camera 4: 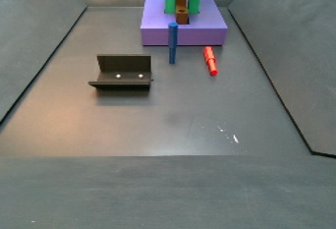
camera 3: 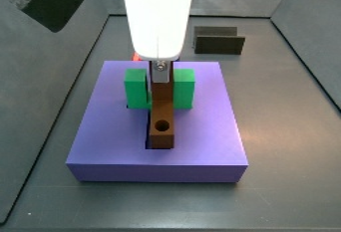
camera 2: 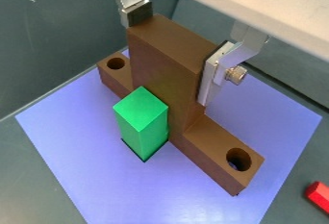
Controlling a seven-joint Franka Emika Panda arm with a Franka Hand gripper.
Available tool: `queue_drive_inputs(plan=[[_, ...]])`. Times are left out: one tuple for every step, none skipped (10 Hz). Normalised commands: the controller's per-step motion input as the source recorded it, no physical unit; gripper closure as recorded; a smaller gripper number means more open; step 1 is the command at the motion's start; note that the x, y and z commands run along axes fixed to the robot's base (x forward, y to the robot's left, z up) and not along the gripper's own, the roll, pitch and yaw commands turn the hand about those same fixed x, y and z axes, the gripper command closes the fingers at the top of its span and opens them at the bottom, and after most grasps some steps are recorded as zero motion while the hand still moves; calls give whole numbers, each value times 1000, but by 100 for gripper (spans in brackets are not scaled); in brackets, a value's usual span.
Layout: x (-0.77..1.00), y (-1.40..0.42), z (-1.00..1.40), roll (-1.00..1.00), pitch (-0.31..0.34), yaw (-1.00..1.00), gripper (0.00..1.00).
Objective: Pick up the brown object. Move up. Place the brown object on the fixture. Regrasp the brown object. Move to above the board. Insert the brown object.
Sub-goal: Insert the brown object.
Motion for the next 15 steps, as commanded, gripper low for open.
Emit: queue_drive_inputs(plan=[[0, 0, -86, 0, 31, -289, 100], [0, 0, -83, 0, 3, -231, 100], [0, 0, -83, 11, 0, -203, 100], [-54, 0, -80, 17, 0, -154, 100], [-189, 9, -23, 17, 0, -54, 100], [-217, 6, -9, 30, 0, -34, 100], [-271, 0, 0, 81, 0, -9, 100], [-340, 0, 0, 76, 0, 0, 100], [-111, 0, 0, 64, 0, 94, 100], [0, 0, 0, 69, 4, 194, 100], [0, -9, 31, 79, 57, 174, 100], [0, 0, 20, 86, 66, 129, 100], [0, -14, 0, 110, 83, 94, 100], [0, -23, 0, 129, 110, 51, 100], [0, -49, 0, 164, 127, 3, 100]])
